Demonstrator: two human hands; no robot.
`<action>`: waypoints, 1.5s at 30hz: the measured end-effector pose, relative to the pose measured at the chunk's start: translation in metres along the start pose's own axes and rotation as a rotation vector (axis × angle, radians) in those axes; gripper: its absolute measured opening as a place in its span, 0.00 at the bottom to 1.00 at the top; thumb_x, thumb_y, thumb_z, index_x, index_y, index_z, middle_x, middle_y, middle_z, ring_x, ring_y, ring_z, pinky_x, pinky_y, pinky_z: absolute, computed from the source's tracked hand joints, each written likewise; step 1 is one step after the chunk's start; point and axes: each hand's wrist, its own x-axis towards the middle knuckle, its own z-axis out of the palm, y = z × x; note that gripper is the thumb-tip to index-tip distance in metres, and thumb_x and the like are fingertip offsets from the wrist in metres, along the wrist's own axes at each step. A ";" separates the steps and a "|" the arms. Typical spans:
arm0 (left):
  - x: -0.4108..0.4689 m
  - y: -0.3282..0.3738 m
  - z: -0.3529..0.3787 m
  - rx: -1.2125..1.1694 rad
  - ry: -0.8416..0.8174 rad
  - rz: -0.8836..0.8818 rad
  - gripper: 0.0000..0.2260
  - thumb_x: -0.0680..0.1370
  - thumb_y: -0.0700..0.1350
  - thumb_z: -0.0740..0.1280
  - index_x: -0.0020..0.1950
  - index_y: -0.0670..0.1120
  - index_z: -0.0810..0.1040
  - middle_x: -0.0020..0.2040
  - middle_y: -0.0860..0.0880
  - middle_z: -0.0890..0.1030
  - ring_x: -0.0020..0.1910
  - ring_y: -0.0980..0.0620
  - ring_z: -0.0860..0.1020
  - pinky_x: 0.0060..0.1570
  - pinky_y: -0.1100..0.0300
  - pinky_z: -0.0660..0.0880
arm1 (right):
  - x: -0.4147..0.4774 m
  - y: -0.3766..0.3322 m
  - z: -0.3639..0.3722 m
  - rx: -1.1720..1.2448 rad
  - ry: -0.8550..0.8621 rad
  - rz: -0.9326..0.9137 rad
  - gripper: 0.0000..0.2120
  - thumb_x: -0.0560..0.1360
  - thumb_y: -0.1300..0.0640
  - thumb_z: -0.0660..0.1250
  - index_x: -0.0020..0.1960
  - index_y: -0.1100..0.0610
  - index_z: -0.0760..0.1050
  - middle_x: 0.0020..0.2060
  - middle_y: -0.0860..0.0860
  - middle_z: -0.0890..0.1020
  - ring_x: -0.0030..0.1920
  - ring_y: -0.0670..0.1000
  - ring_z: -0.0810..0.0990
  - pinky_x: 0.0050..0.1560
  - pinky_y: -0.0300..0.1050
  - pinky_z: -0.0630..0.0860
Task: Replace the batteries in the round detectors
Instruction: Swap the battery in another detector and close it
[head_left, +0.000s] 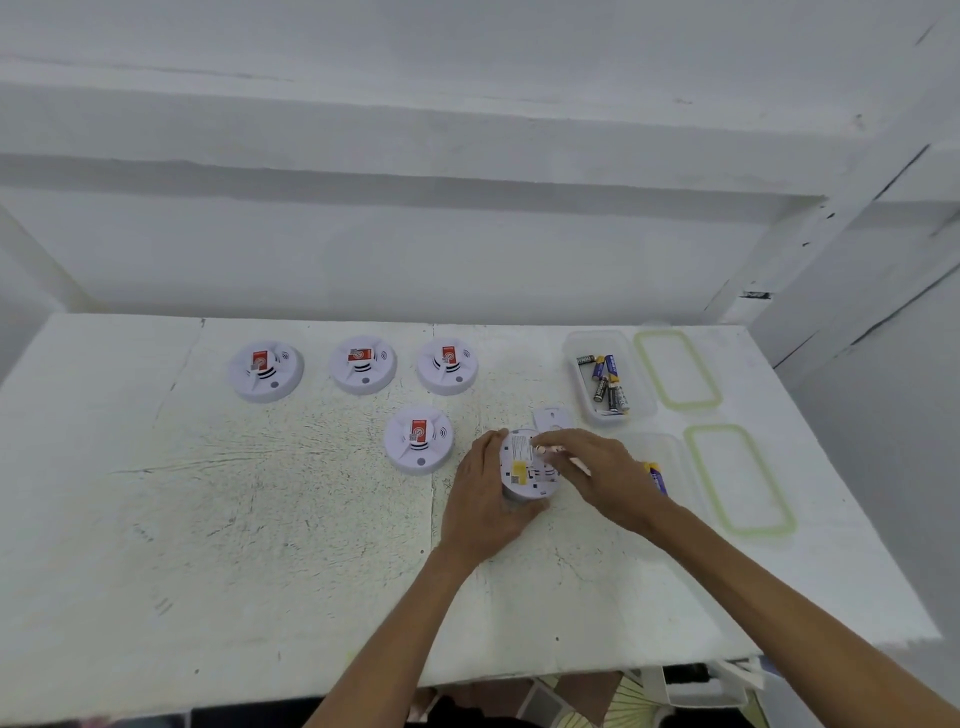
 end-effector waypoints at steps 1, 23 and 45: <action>0.000 0.000 0.000 0.005 -0.004 -0.004 0.47 0.70 0.69 0.74 0.80 0.45 0.62 0.75 0.48 0.69 0.76 0.50 0.66 0.74 0.48 0.69 | -0.002 -0.004 -0.002 0.100 0.078 0.099 0.12 0.82 0.52 0.63 0.63 0.53 0.78 0.54 0.46 0.84 0.54 0.42 0.82 0.54 0.40 0.81; -0.003 0.009 -0.008 -0.016 -0.042 -0.041 0.48 0.71 0.65 0.76 0.82 0.48 0.58 0.79 0.51 0.63 0.78 0.52 0.61 0.76 0.54 0.64 | -0.045 0.049 -0.022 -0.067 0.228 0.677 0.09 0.74 0.57 0.73 0.53 0.59 0.82 0.35 0.49 0.83 0.38 0.51 0.83 0.44 0.46 0.81; 0.000 0.010 -0.006 -0.022 -0.034 -0.082 0.50 0.70 0.64 0.78 0.83 0.47 0.58 0.80 0.50 0.63 0.79 0.51 0.62 0.77 0.55 0.63 | 0.086 0.093 -0.031 -0.340 -0.087 0.617 0.19 0.72 0.63 0.69 0.63 0.60 0.76 0.48 0.57 0.79 0.49 0.58 0.77 0.39 0.44 0.71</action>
